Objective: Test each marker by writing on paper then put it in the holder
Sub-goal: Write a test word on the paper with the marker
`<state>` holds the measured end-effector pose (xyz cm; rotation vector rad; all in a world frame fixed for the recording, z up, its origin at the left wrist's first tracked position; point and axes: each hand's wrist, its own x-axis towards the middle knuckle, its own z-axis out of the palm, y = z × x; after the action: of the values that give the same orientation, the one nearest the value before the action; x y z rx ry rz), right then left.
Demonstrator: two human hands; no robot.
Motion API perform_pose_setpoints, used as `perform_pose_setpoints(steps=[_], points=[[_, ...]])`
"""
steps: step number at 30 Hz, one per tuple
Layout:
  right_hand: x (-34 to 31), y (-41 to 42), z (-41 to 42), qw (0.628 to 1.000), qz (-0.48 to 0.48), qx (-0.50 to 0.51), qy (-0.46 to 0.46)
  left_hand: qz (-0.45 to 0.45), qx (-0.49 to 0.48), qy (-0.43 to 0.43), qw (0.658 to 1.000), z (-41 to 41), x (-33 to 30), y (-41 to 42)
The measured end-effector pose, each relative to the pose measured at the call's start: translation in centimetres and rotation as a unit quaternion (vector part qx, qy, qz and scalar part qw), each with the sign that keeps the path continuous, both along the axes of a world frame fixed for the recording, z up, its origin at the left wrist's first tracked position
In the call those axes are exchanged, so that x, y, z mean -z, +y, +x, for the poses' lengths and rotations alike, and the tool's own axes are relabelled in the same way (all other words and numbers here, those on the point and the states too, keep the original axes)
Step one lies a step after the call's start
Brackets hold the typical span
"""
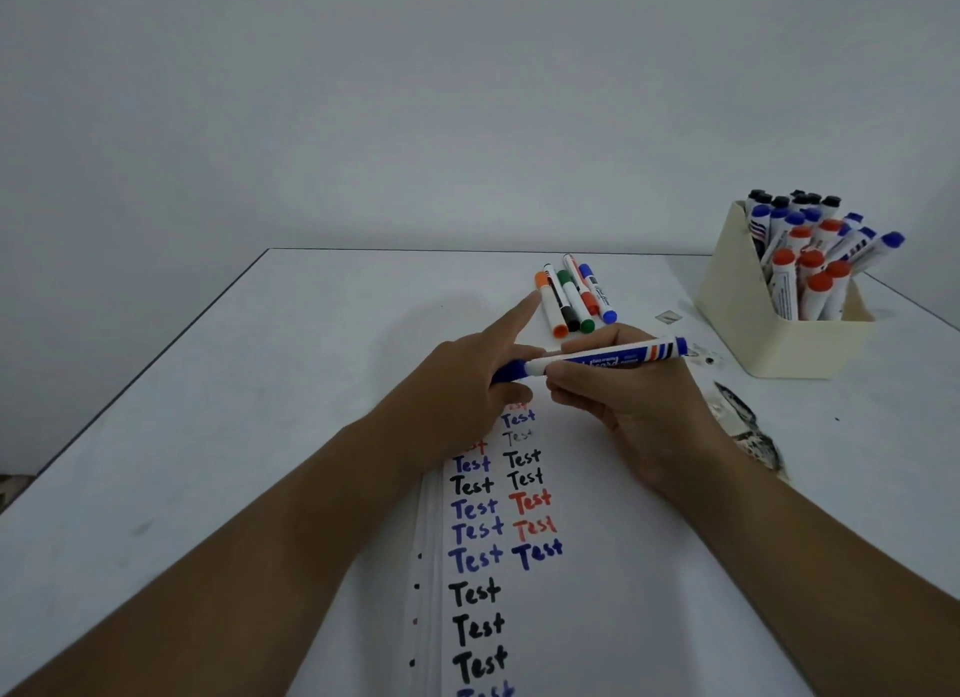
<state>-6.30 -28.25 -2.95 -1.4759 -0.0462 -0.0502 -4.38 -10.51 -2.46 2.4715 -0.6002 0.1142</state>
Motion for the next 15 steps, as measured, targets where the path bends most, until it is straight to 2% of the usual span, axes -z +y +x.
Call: perform_pose_setpoints(steps=[5, 10, 15], points=[[0.18, 0.04, 0.03, 0.998, -0.049, 0.011, -0.043, -0.077, -0.008, -0.028, 0.997, -0.18, 0.04, 0.48], [0.24, 0.2, 0.01, 0.993, -0.102, 0.015, -0.063, -0.051, -0.01, -0.05, 0.997, -0.67, -0.04, 0.41], [0.13, 0.28, -0.1, 0.994, -0.092, 0.013, -0.056, -0.059, -0.012, -0.071, 0.996, -0.95, -0.29, -0.28]])
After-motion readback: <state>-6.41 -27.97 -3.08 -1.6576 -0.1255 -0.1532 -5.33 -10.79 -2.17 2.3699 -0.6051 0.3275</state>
